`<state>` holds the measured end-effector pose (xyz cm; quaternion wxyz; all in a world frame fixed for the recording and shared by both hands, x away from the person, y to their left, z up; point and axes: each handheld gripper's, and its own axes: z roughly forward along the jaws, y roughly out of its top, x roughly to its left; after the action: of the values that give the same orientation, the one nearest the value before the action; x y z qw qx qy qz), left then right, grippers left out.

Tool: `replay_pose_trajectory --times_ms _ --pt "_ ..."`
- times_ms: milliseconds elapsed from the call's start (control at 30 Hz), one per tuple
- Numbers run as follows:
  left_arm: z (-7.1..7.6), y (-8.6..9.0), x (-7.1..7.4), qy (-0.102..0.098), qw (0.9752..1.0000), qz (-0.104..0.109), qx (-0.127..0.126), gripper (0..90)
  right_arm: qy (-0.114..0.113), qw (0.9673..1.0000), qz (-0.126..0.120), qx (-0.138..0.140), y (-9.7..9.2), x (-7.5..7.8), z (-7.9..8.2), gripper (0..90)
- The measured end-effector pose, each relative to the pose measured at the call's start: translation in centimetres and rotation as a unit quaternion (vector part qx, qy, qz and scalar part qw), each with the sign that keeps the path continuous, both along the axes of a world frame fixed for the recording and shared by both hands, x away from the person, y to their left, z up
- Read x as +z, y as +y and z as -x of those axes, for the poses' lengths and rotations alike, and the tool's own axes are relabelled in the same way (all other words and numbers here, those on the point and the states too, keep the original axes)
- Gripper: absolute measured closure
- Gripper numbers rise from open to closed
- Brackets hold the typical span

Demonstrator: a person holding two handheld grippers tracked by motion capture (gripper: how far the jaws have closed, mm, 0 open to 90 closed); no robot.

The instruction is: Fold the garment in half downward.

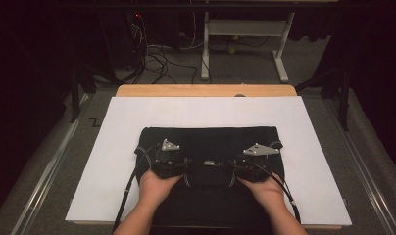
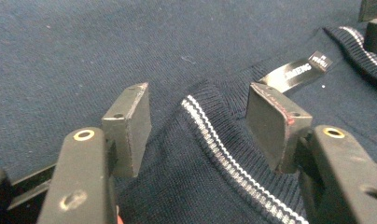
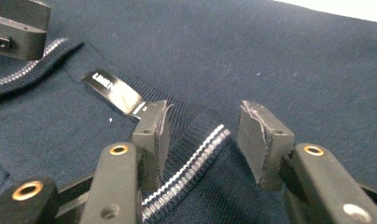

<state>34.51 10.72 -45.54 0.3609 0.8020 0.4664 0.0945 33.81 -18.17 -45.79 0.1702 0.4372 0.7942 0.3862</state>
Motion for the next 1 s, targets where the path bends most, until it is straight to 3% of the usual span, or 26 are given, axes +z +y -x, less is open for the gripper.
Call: replay_pose_trajectory --times_ms 233,600,1000 --pt "-0.2 -0.6 -0.9 0.010 0.9998 -0.014 -0.001 39.7 0.008 0.9999 0.005 -0.004 0.2 -0.9 -0.1 54.8" --pt "-0.2 -1.0 -1.3 0.002 0.9998 -0.018 0.002 48.3 0.013 0.9998 0.014 -0.007 0.2 -1.2 -0.5 59.9" --pt "0.0 -0.9 -1.2 -0.007 0.9998 -0.019 0.000 71.4 -0.001 0.9995 0.030 0.000 0.3 -1.0 -0.2 76.1"
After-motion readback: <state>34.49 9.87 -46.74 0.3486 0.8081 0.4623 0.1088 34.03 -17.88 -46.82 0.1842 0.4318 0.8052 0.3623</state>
